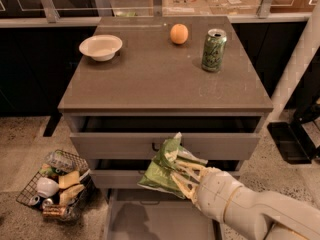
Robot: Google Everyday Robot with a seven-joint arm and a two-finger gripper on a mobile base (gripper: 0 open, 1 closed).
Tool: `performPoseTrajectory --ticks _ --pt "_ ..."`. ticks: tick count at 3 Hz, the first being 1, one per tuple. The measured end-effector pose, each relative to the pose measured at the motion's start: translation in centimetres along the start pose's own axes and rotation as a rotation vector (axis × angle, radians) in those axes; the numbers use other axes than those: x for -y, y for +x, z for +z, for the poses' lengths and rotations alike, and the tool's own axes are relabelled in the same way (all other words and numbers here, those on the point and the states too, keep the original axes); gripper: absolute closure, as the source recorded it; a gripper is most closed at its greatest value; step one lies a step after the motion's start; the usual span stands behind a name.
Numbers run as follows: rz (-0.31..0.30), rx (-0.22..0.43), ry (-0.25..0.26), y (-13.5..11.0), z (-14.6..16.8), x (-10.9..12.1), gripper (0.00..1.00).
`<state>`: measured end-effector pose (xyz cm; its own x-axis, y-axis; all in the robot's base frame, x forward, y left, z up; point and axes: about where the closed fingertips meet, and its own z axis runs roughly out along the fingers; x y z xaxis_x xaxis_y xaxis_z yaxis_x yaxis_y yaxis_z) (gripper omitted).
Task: Pick green rice chip bag from bottom drawer and place on counter
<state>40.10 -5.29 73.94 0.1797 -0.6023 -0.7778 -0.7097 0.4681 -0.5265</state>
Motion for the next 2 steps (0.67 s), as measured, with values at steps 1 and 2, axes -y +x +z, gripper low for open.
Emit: performPoseTrajectory --ticks 1,2 --pt "-0.038 -0.015 -0.025 -2.12 0.28 2.11 1.0" --pt "-0.027 -0.023 -0.067 -2.14 0.25 1.49 1.0"
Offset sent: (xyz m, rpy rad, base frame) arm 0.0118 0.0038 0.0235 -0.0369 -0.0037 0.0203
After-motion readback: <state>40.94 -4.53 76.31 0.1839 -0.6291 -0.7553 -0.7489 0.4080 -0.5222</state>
